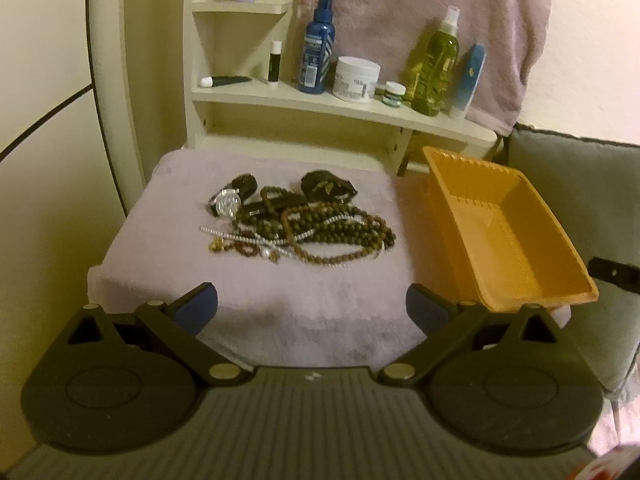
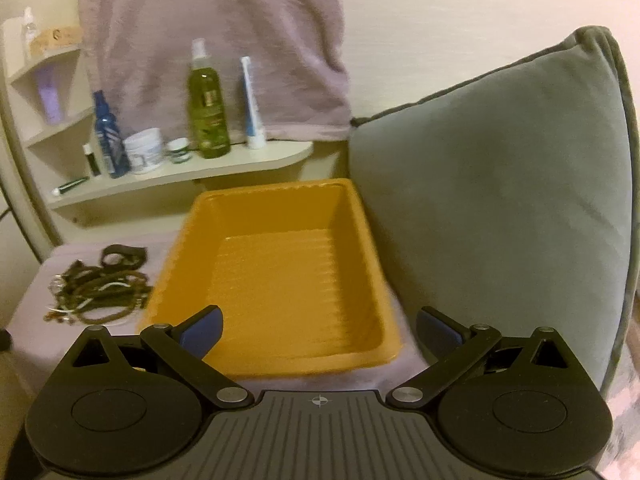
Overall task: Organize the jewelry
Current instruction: 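Move the right tool to the orange tray and close on its rim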
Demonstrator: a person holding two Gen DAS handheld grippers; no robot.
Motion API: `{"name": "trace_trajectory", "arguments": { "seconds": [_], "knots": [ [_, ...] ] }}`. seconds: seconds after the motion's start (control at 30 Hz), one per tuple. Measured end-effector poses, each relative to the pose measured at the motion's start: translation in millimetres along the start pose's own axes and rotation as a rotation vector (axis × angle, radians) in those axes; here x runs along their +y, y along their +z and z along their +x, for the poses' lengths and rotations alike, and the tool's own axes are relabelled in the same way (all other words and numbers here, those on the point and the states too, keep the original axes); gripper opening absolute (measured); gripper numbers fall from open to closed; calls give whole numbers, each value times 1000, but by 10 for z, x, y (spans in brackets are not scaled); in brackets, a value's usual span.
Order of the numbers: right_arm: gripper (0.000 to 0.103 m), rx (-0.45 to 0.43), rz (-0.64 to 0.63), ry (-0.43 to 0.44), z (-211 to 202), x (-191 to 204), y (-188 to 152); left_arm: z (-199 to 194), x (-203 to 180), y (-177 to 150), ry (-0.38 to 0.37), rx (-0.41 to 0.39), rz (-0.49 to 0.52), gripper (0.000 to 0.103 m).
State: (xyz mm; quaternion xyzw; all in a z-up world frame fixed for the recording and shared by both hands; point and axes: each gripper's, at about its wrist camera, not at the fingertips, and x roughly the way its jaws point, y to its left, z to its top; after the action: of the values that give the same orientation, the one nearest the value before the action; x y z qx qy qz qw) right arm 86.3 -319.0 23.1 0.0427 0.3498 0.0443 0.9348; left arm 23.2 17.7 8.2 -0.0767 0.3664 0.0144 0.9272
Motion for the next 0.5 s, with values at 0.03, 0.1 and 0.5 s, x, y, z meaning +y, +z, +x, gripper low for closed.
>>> {"name": "trace_trajectory", "arguments": {
  "seconds": [0.03, 0.1, 0.5],
  "knots": [
    [102, 3, -10, -11, 37, -35, -3, 34, 23, 22, 0, 1, -6, 100],
    [102, 11, -14, -20, 119, -109, -3, 104, 61, 63, -8, 1, -14, 100],
    [63, 91, 3, -5, 646, -434, -57, 502, 81, 149, -7, -24, 44, 97]
  ]
}}
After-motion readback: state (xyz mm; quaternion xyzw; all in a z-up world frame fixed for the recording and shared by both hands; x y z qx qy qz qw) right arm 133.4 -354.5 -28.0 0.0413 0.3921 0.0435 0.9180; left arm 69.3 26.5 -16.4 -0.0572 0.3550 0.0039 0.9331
